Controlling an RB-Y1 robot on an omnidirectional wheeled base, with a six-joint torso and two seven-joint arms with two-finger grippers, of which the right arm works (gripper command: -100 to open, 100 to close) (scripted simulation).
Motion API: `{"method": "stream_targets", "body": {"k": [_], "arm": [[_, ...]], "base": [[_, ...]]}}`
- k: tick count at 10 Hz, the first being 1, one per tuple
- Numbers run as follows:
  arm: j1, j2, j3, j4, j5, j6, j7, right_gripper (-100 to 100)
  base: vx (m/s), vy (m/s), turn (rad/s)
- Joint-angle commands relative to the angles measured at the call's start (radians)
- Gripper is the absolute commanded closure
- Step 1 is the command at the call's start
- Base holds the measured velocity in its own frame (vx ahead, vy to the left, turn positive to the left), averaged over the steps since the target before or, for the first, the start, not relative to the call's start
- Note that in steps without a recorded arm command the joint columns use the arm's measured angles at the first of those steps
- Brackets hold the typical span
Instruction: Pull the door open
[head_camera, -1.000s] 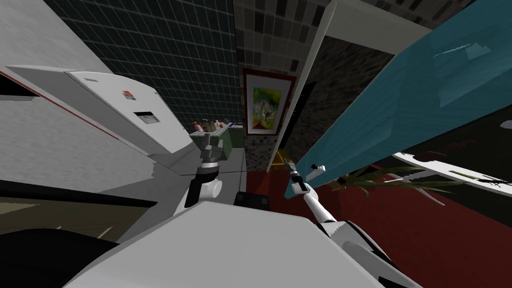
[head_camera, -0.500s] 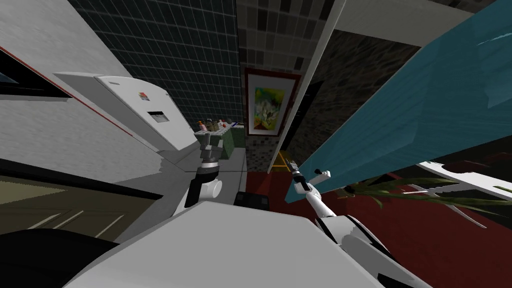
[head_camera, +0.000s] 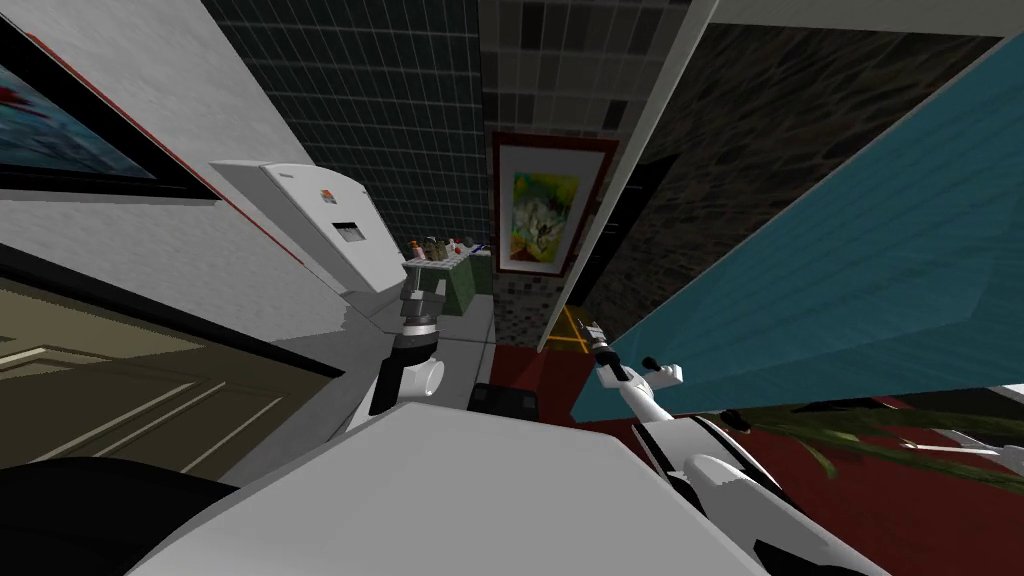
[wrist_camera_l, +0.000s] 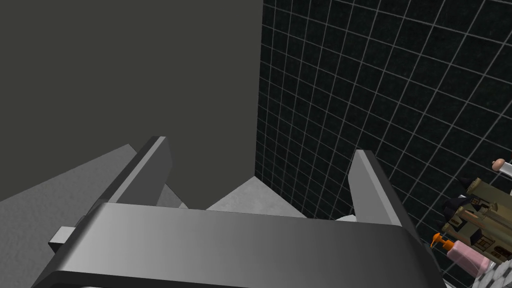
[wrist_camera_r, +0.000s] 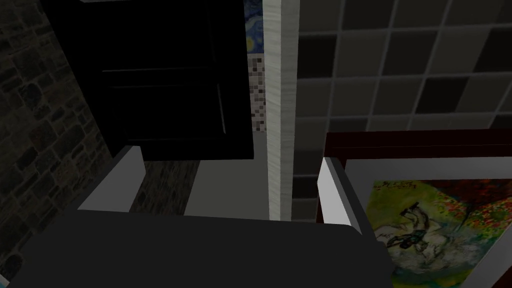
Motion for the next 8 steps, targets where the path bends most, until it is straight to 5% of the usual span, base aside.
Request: {"method": "stream_targets", "body": {"k": [1, 4, 8], "arm": [[-0.014, -0.018, 0.006, 0.033, -0.005, -0.001, 0.027, -100], [-0.036, -0.025, 0.012, 0.079, -0.006, -0.012, 0.041, -100], [-0.023, -0.04, 0.021, 0.076, 0.001, -0.031, 0.023, -100]], "base": [[0.036, -0.1, 0.158], [0.022, -0.068, 0.099], [-0.162, -0.099, -0.037]]}}
